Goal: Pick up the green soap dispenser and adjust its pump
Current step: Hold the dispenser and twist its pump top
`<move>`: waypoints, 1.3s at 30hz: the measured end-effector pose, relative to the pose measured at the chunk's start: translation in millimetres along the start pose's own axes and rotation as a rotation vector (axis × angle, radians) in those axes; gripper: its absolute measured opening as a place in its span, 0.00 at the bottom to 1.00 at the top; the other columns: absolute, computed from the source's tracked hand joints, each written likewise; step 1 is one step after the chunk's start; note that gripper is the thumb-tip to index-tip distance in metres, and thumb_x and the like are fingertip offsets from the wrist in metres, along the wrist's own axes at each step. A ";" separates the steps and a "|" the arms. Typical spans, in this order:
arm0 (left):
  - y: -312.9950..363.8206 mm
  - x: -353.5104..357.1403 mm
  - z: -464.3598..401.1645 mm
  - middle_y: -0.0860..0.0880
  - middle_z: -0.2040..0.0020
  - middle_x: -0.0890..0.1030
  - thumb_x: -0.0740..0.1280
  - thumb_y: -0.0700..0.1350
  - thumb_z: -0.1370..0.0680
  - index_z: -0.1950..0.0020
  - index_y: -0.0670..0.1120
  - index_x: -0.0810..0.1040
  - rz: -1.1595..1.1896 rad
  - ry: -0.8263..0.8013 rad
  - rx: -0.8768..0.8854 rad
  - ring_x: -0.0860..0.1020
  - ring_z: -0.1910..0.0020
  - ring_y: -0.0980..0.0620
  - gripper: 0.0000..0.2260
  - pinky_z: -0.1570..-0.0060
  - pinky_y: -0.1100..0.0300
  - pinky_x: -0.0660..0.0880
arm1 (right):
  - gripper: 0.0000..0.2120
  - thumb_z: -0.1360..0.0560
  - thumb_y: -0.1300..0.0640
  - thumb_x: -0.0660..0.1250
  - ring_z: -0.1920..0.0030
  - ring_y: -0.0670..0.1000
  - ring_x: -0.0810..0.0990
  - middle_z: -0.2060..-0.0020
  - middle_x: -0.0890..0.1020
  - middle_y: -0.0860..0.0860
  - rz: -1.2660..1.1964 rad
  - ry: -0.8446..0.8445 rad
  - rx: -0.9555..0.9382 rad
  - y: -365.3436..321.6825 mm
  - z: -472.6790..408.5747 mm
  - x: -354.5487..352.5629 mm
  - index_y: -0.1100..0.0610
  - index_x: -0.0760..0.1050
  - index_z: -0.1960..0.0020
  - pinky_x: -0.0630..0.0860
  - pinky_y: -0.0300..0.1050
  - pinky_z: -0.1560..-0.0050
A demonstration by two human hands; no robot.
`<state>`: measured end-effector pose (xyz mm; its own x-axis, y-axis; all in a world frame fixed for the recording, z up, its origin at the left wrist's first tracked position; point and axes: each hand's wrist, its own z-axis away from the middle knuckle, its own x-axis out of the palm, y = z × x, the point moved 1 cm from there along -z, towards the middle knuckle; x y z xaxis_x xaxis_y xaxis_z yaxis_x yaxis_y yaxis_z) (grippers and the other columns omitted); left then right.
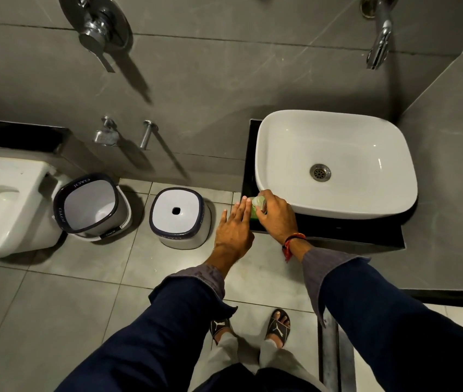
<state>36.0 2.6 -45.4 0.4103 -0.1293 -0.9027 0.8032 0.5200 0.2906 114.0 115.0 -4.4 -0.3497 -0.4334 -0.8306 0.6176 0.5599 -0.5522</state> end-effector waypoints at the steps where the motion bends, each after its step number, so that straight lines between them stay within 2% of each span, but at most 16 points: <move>1: -0.2 0.7 -0.1 0.47 0.13 0.42 0.62 0.45 0.17 0.14 0.45 0.40 0.002 -0.002 -0.001 0.45 0.13 0.46 0.39 0.15 0.44 0.46 | 0.16 0.21 0.54 0.69 0.47 0.59 0.84 0.46 0.84 0.59 -0.017 0.003 0.015 -0.1 0.6 2.0 0.58 0.73 0.36 0.84 0.52 0.48; 6: -2.1 1.0 -3.4 0.46 0.13 0.43 0.61 0.46 0.16 0.14 0.45 0.41 -0.021 -0.013 0.011 0.44 0.13 0.46 0.38 0.15 0.44 0.46 | 0.17 0.22 0.54 0.71 0.47 0.60 0.85 0.46 0.85 0.60 -0.026 0.029 0.085 -1.2 0.0 7.1 0.57 0.76 0.36 0.85 0.55 0.47; 10: -4.3 0.7 -2.2 0.46 0.13 0.42 0.60 0.45 0.16 0.14 0.45 0.41 -0.033 0.003 0.032 0.43 0.13 0.47 0.37 0.15 0.44 0.46 | 0.21 0.23 0.54 0.71 0.43 0.59 0.83 0.42 0.84 0.58 -0.069 0.028 0.043 1.9 2.9 8.4 0.55 0.73 0.32 0.84 0.56 0.43; 14: -3.7 2.3 -0.2 0.46 0.13 0.42 0.61 0.45 0.16 0.14 0.45 0.43 -0.022 0.003 0.023 0.43 0.13 0.47 0.36 0.15 0.43 0.45 | 0.16 0.23 0.52 0.71 0.48 0.58 0.84 0.48 0.85 0.57 -0.065 0.077 0.049 1.6 4.6 11.8 0.56 0.76 0.37 0.84 0.52 0.48; 18: -3.6 4.0 -1.8 0.46 0.13 0.43 0.61 0.48 0.16 0.14 0.45 0.44 -0.023 -0.009 0.012 0.43 0.14 0.46 0.36 0.15 0.43 0.45 | 0.18 0.24 0.48 0.72 0.49 0.57 0.84 0.48 0.84 0.57 -0.038 0.107 0.083 -2.2 3.2 12.8 0.58 0.76 0.39 0.84 0.50 0.51; 21: -6.3 7.2 -1.9 0.46 0.13 0.43 0.60 0.53 0.15 0.14 0.45 0.43 -0.043 -0.017 0.027 0.43 0.14 0.45 0.37 0.15 0.43 0.45 | 0.21 0.23 0.53 0.72 0.42 0.56 0.81 0.39 0.78 0.55 -0.066 0.142 -0.012 -2.5 6.8 14.8 0.58 0.74 0.32 0.82 0.50 0.43; 24: -7.1 8.0 -3.0 0.46 0.13 0.43 0.59 0.57 0.15 0.14 0.45 0.43 -0.047 -0.021 0.032 0.43 0.14 0.46 0.37 0.15 0.43 0.45 | 0.19 0.21 0.58 0.69 0.37 0.55 0.79 0.38 0.79 0.56 -0.114 0.123 -0.025 -3.3 5.4 16.3 0.59 0.74 0.31 0.79 0.53 0.34; 28: -8.2 9.9 -2.8 0.46 0.13 0.43 0.59 0.58 0.15 0.14 0.45 0.41 -0.058 -0.033 0.040 0.43 0.14 0.46 0.38 0.15 0.43 0.45 | 0.13 0.22 0.56 0.71 0.45 0.55 0.81 0.45 0.80 0.56 -0.177 0.169 0.081 -5.9 1.2 19.3 0.61 0.79 0.41 0.82 0.50 0.42; 32: -7.6 8.2 -2.6 0.46 0.13 0.41 0.59 0.57 0.15 0.14 0.45 0.41 -0.084 -0.044 0.045 0.43 0.14 0.46 0.38 0.15 0.42 0.46 | 0.16 0.24 0.50 0.73 0.50 0.56 0.83 0.49 0.82 0.57 -0.126 0.192 0.180 -6.6 -1.7 20.9 0.61 0.78 0.44 0.83 0.49 0.50; 34: -6.2 6.4 -2.5 0.46 0.13 0.42 0.60 0.57 0.15 0.14 0.45 0.42 -0.070 -0.041 0.043 0.44 0.14 0.46 0.38 0.15 0.43 0.45 | 0.19 0.25 0.48 0.74 0.49 0.56 0.82 0.48 0.81 0.57 -0.139 0.177 0.191 -5.0 -0.2 20.6 0.61 0.77 0.43 0.82 0.48 0.50; 36: -5.4 4.9 -1.8 0.46 0.13 0.42 0.60 0.58 0.15 0.14 0.45 0.41 -0.064 -0.038 0.044 0.44 0.14 0.46 0.39 0.15 0.43 0.46 | 0.22 0.25 0.47 0.74 0.47 0.55 0.81 0.46 0.81 0.57 -0.158 0.168 0.166 -4.2 3.4 20.7 0.61 0.77 0.38 0.82 0.49 0.47; 39: -4.7 3.3 -1.0 0.46 0.13 0.41 0.59 0.58 0.15 0.14 0.45 0.39 -0.074 -0.047 0.045 0.43 0.14 0.46 0.39 0.15 0.43 0.47 | 0.19 0.24 0.50 0.72 0.48 0.56 0.82 0.47 0.81 0.58 -0.170 0.173 0.130 -2.8 6.1 22.6 0.61 0.79 0.39 0.84 0.51 0.45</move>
<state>33.1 0.6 -50.0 0.3678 -0.2063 -0.9067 0.8506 0.4688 0.2384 108.7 99.3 -21.1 -0.5640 -0.3804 -0.7329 0.6212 0.3892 -0.6801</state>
